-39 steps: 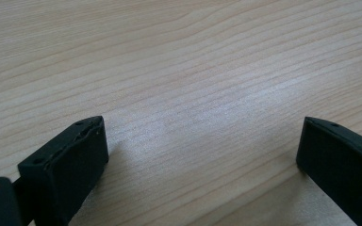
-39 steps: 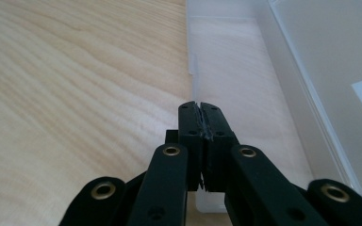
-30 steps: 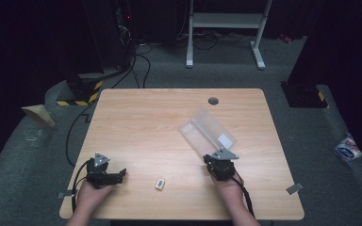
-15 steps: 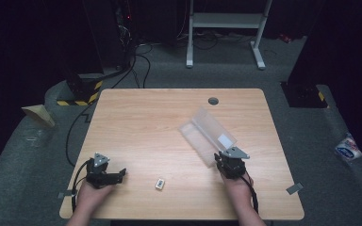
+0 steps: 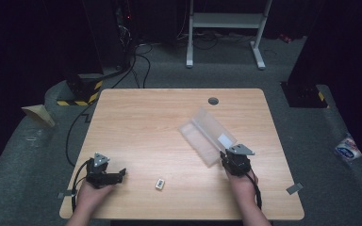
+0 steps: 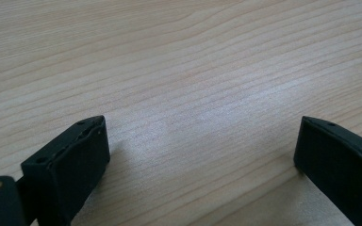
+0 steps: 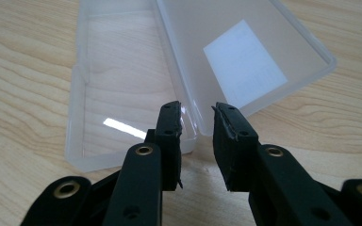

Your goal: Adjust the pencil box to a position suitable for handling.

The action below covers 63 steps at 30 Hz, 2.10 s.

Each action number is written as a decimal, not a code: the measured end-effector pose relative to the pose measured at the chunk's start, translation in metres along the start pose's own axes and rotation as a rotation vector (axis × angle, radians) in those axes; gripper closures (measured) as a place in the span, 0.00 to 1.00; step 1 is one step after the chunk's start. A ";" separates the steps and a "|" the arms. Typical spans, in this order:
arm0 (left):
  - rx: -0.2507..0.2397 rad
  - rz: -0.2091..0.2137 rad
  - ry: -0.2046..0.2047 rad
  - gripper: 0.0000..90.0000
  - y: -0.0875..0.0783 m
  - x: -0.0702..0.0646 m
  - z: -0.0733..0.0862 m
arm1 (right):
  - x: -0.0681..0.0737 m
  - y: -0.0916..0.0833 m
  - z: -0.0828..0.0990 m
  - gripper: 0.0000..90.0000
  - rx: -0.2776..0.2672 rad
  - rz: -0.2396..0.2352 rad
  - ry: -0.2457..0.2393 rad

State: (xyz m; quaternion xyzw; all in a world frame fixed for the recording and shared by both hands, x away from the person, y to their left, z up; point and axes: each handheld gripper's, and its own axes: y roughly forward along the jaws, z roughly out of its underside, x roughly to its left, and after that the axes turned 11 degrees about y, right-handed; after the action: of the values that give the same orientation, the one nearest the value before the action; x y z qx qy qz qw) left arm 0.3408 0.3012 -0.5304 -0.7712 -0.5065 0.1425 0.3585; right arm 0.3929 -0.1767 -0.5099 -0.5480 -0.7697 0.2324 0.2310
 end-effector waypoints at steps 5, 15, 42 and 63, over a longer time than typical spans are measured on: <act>0.000 0.000 0.000 0.05 0.000 0.000 0.000 | -0.008 0.004 -0.002 0.77 -0.005 0.017 0.027; -0.001 0.000 -0.001 0.05 0.000 0.000 0.000 | -0.018 -0.003 -0.011 0.60 -0.035 0.036 0.069; -0.001 -0.006 -0.003 0.05 0.000 0.000 0.000 | -0.022 0.019 -0.013 0.82 0.048 0.046 0.145; -0.001 -0.007 0.000 0.06 0.000 0.000 0.000 | 0.010 0.025 -0.013 0.89 0.054 -0.013 0.054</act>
State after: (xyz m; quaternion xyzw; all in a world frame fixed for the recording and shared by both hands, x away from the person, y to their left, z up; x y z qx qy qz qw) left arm 0.3405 0.3014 -0.5303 -0.7697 -0.5091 0.1408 0.3585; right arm 0.4164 -0.1582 -0.5144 -0.5426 -0.7602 0.2367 0.2677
